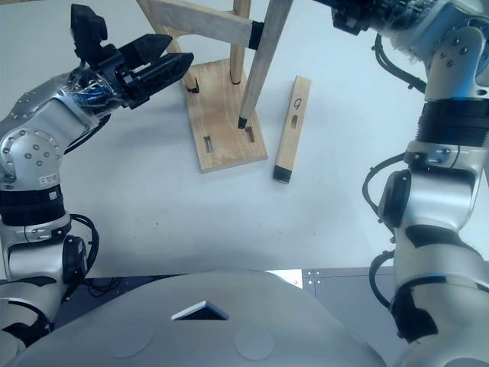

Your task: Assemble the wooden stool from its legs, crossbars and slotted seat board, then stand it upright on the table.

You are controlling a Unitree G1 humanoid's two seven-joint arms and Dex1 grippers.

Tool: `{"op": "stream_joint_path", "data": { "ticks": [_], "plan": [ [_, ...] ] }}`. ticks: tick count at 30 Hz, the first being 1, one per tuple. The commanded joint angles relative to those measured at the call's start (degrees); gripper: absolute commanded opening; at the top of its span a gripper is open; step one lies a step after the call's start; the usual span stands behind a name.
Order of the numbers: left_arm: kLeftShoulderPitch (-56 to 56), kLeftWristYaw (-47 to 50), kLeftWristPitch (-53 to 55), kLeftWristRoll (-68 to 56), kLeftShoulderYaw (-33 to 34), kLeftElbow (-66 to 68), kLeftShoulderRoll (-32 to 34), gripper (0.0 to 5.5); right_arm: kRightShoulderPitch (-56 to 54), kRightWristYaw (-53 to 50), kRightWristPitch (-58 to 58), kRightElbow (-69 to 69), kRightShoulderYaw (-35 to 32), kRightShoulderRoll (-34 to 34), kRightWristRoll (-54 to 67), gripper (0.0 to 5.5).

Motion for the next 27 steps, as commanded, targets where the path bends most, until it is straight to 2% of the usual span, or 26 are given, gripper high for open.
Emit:
{"op": "stream_joint_path", "data": {
  "ticks": [1, 8, 14, 21, 27],
  "plan": [
    [0.2, -1.2, -0.2, 1.5, -0.1, 1.4, -0.2, 3.88, 2.0, 0.7, -6.9, 1.4, 1.8, 2.5, -3.3, 2.08],
    [-0.7, -2.6, 0.6, 2.0, 0.3, 3.0, -0.2, 3.88, 5.9, 3.7, -13.7, 4.0, 4.3, 3.9, -6.9, 2.08],
    [-0.9, -2.9, 0.8, 2.2, 0.5, 3.1, -0.2, 3.88, 6.9, 6.8, -17.2, 8.3, 6.9, 2.3, -11.4, 2.08],
    [0.1, -2.1, 0.3, 2.6, 0.7, 2.5, -1.1, 3.88, 2.5, 14.9, -22.4, 14.3, 14.1, -4.5, -19.2, 2.06],
    [3.3, 0.4, -0.4, 2.9, 0.3, -0.1, -4.9, 3.88, -4.9, 20.0, -25.8, 19.2, 21.5, -6.1, -23.1, 2.06]
  ]
}}
